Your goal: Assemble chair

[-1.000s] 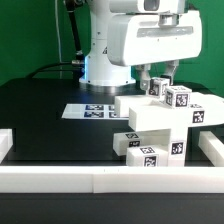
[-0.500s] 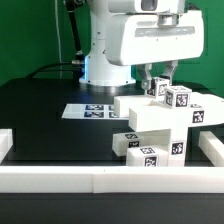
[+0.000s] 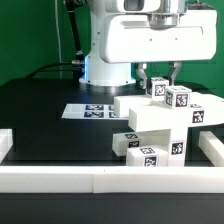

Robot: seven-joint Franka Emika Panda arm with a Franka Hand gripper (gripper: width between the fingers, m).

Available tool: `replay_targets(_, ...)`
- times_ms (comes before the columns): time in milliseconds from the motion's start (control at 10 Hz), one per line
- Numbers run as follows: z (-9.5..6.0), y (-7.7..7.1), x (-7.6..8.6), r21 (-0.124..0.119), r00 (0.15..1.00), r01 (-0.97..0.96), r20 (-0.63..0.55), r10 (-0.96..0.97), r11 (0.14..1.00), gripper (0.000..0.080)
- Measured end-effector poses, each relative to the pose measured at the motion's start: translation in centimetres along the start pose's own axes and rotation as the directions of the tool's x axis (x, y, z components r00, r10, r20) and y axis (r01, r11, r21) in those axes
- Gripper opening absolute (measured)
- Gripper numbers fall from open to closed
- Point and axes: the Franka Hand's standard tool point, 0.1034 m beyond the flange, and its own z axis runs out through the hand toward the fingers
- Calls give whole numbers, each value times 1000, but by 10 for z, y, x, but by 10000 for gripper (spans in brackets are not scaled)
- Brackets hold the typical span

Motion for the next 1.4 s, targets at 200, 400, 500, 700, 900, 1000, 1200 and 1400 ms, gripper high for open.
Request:
replay_targets(200,0,0,0,0,990,-143,0,143,990,287)
replay_targets(400,0,0,0,0,970,-243,0,243,970,287)
replay_targets(500,0,0,0,1,953,-304,0,304,953,287)
replay_targets(700,0,-1,0,1,900,-436,0,436,900,287)
replay_targets(900,0,-1,0,1,827,-562,0,562,827,287)
replay_targets(1000,0,-1,0,1,820,-573,0,573,820,312)
replay_targets(1200,0,-1,0,1,841,-542,0,542,841,535)
replay_targets(1400,0,-1,1,1,854,-520,-1,520,854,639)
